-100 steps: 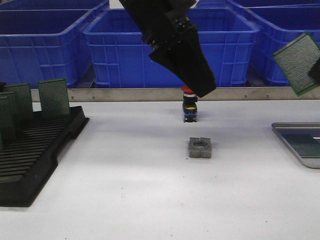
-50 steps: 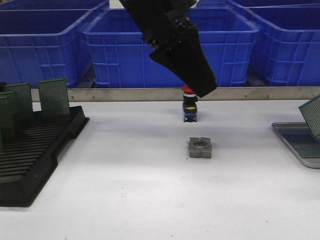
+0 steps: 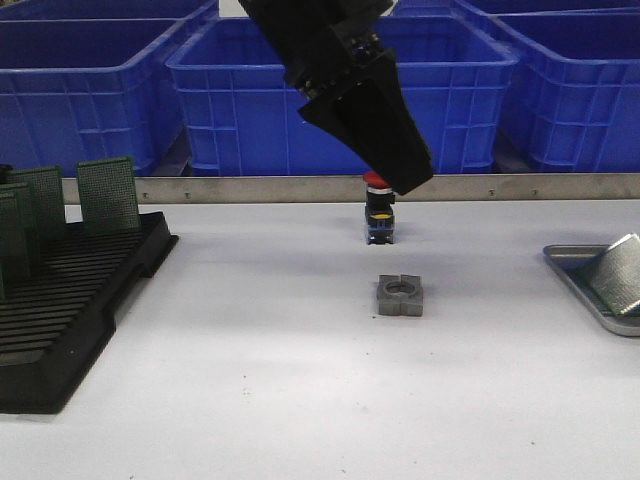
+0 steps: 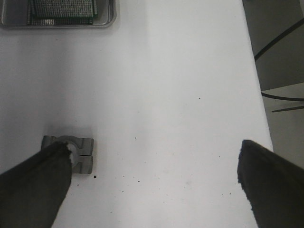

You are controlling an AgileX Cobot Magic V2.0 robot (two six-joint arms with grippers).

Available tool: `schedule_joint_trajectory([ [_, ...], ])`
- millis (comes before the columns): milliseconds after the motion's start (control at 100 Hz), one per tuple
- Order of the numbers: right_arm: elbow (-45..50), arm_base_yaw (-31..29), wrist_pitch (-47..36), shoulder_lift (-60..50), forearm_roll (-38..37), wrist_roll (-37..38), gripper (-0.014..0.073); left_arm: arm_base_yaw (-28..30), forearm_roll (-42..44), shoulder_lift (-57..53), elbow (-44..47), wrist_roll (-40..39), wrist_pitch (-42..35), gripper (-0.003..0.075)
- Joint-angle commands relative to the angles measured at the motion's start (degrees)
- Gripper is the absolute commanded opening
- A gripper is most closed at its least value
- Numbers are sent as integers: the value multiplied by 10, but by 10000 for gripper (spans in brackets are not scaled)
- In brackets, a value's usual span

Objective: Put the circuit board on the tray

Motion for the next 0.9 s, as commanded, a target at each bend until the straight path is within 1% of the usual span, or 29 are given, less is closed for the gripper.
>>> schedule_joint_trajectory([
  [0,-13,-3,16,-29,27,0,158,-1,-32,-32,-18,-2,25,662],
  [80,-13,-3,11,-29,27,2,198,-1,-32,-32,-18,-2,25,662],
  [120,-13,-3,9,-29,27,5,232,-1,-32,-32,-18,-2,25,662],
  [170,-13,-3,6,-29,27,5,283,-1,-32,-32,-18,-2,25,662],
  [220,-13,-3,4,-29,26,5,344,-1,-32,-32,-18,-2,25,662],
  [230,-13,-3,4,-30,26,5,370,-1,-32,-32,-18,-2,25,662],
  [240,-13,-3,4,-30,26,5,370,-1,-32,-32,-18,-2,25,662],
  [270,-13,-3,3,-30,26,5,414,-1,-32,-32,-18,-2,25,662],
  [320,-14,-3,3,-30,26,5,465,-1,-32,-32,-18,-2,25,662],
  [370,-16,-3,3,-30,26,5,495,-1,-32,-32,-18,-2,25,662],
  [530,-26,-3,8,-38,23,5,498,-1,-32,-32,-18,-2,25,662],
  [660,-26,-3,-8,-63,23,5,498,-1,-36,-32,-18,-5,21,662],
  [790,-24,-2,-23,-97,23,5,498,-1,-37,-44,-18,-50,-25,661],
  [890,-24,1,-36,-130,24,5,498,-1,-25,-67,-18,-81,-45,661],
])
